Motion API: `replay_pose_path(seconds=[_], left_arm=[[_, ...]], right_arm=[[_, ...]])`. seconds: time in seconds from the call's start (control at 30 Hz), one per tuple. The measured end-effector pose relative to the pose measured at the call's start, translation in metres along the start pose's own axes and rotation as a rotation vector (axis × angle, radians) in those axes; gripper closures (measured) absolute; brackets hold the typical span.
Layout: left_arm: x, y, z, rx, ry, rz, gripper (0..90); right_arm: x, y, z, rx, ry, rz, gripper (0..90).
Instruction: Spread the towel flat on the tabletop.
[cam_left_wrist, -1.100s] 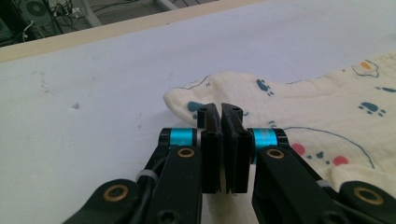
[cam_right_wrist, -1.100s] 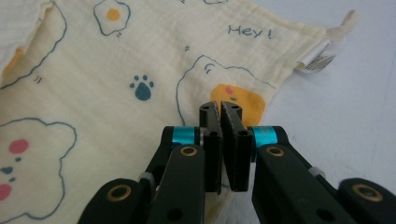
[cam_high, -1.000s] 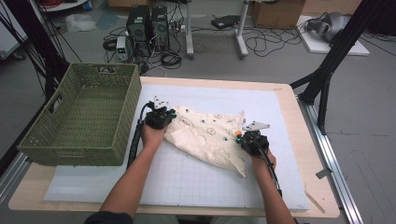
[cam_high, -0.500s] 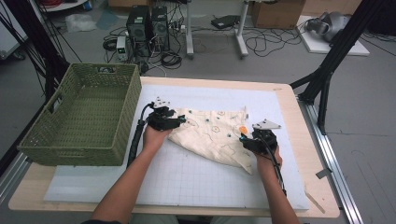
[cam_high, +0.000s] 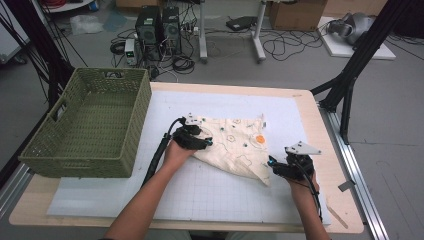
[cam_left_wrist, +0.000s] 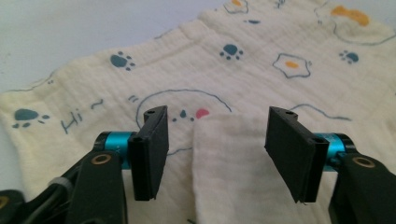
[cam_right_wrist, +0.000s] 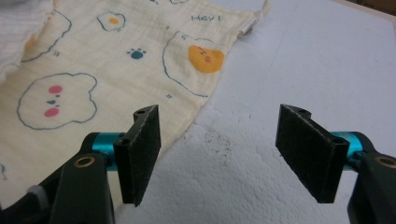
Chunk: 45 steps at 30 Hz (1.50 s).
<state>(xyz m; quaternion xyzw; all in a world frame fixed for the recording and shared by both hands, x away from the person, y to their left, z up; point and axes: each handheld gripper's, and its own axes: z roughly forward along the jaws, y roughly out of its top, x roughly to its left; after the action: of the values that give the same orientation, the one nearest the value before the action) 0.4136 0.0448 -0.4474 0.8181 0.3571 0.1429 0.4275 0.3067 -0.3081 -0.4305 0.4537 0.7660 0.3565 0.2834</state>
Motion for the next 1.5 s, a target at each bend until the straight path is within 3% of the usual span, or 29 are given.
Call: replay_pose_path(seconds=[0.13, 0.23, 0.27, 0.3, 0.43, 0.6, 0.77, 0.83, 1.17, 1.4, 1.47, 1.5], left_arm=[[-0.003, -0.001, 0.001, 0.020, 0.001, 0.047, 51.6], [-0.004, -0.002, 0.000, 0.020, -0.030, 0.068, 70.0], [-0.005, -0.001, -0.002, 0.018, -0.055, 0.074, 82.0], [-0.005, -0.001, -0.004, 0.015, -0.057, 0.080, 83.2], [-0.007, -0.003, -0.009, -0.034, -0.057, 0.067, 83.7], [-0.009, -0.008, -0.019, -0.059, -0.067, 0.064, 84.2], [-0.013, -0.012, -0.037, -0.099, -0.090, 0.055, 84.2], [-0.017, -0.019, -0.050, -0.140, -0.091, 0.047, 84.1], [-0.023, -0.046, -0.080, -0.124, -0.110, 0.085, 83.9], [-0.027, -0.070, -0.095, -0.127, -0.136, 0.060, 83.7], [-0.027, -0.077, -0.101, -0.129, -0.161, 0.052, 79.2], [-0.028, -0.079, -0.104, -0.132, -0.166, 0.055, 72.0]], right_arm=[[-0.003, -0.001, -0.001, -0.012, 0.003, 0.022, 30.3], [-0.003, -0.001, 0.000, -0.013, 0.003, 0.025, 30.3], [-0.003, -0.002, 0.000, -0.010, 0.001, 0.022, 30.3], [-0.003, -0.002, 0.000, -0.009, 0.001, 0.022, 30.4], [-0.003, -0.002, 0.000, -0.009, 0.001, 0.022, 30.7], [-0.002, -0.002, -0.001, -0.014, 0.012, 0.025, 30.7], [-0.001, -0.002, -0.002, -0.014, 0.019, 0.021, 30.9], [0.001, -0.002, -0.003, -0.016, 0.018, 0.021, 31.0], [0.006, -0.003, -0.005, -0.013, 0.027, 0.010, 31.5], [0.009, -0.004, -0.005, 0.010, 0.030, 0.007, 33.1], [0.010, -0.006, -0.006, 0.019, 0.033, -0.006, 34.8], [0.011, -0.006, -0.007, 0.024, 0.036, -0.005, 35.4]])
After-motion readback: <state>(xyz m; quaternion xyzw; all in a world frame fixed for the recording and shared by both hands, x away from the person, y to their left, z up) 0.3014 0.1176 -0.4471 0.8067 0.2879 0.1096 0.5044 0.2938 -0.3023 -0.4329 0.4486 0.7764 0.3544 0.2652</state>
